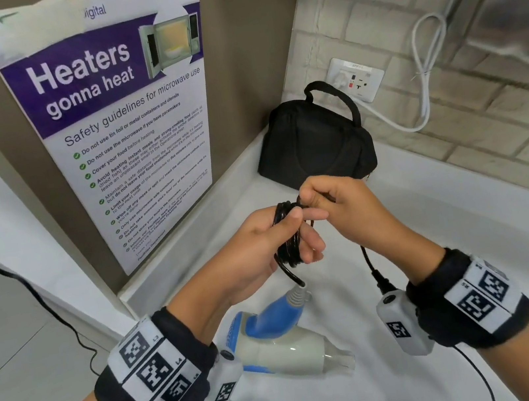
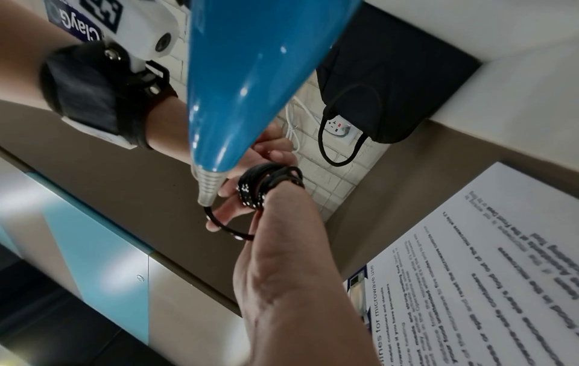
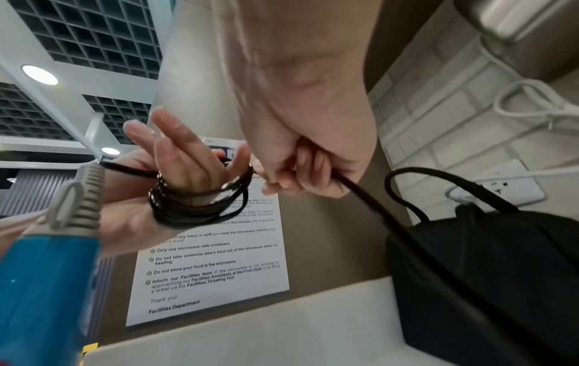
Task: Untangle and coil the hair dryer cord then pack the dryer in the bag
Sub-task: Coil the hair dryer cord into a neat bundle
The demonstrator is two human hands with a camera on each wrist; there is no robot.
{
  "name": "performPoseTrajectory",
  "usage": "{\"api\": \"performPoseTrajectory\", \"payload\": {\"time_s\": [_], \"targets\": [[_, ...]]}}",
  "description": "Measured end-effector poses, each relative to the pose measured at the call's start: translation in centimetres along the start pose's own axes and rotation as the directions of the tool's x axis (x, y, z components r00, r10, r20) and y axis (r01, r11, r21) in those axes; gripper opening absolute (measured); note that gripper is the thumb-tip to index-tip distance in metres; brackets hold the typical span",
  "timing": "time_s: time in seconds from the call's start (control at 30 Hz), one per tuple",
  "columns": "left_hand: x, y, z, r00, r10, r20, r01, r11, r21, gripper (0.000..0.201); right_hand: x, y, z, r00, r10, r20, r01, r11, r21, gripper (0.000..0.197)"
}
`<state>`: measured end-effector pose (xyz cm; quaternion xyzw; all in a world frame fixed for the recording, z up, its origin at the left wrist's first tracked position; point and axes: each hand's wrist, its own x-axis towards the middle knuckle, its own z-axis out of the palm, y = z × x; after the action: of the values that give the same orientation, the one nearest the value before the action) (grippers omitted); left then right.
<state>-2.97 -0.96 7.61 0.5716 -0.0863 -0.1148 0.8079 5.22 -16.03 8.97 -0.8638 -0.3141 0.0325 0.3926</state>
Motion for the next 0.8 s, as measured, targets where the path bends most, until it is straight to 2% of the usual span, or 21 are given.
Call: {"api": "performPoseTrajectory", "payload": {"time_s": [0.1, 0.2, 0.33, 0.43, 0.5, 0.63, 0.8], "targets": [[0.2, -0.3, 0.1, 0.997, -0.022, -0.075, 0.012, 0.991, -0.135, 0.027, -0.1, 0.6, 0.4, 0.999, 0.032, 0.029, -0.031, 0.999, -0.024, 0.027], [0.5, -0.6, -0.4, 0.994, -0.075, -0.074, 0.051, 0.959, -0.280, 0.022, -0.4, 0.8, 0.4, 0.995, 0.063, 0.084, -0.060, 0.998, -0.035, 0.030], [0.8, -0.7, -1.2, 0.997, -0.080, 0.023, 0.082, 0.900, -0.429, 0.022, -0.5, 0.1, -0.2, 0.974, 0.112, 0.198, -0.145, 0.977, 0.159, 0.032], [1.1, -0.5, -1.5, 0.991, -0.060, 0.120, 0.111, 0.873, -0.475, 0.022, -0.5, -0.2, -0.6, 0.933, 0.120, 0.341, -0.244, 0.905, 0.350, 0.042], [1.2, -0.4, -1.6, 0.983, -0.058, 0.175, 0.138, 0.864, -0.485, 0.024, -0.5, -0.5, -0.8, 0.918, 0.101, 0.384, -0.263, 0.879, 0.398, 0.045], [1.3, 0.0, -1.6, 0.980, -0.070, 0.187, 0.155, 0.856, -0.494, 0.026, -0.6, -1.5, -1.1, 0.920, 0.136, 0.368, -0.268, 0.903, 0.335, 0.042], [1.3, -0.2, -1.8, 0.979, -0.097, 0.181, 0.172, 0.870, -0.462, 0.028, -0.9, -2.4, -0.6, 0.936, 0.182, 0.301, -0.224, 0.968, 0.111, 0.034]]}}
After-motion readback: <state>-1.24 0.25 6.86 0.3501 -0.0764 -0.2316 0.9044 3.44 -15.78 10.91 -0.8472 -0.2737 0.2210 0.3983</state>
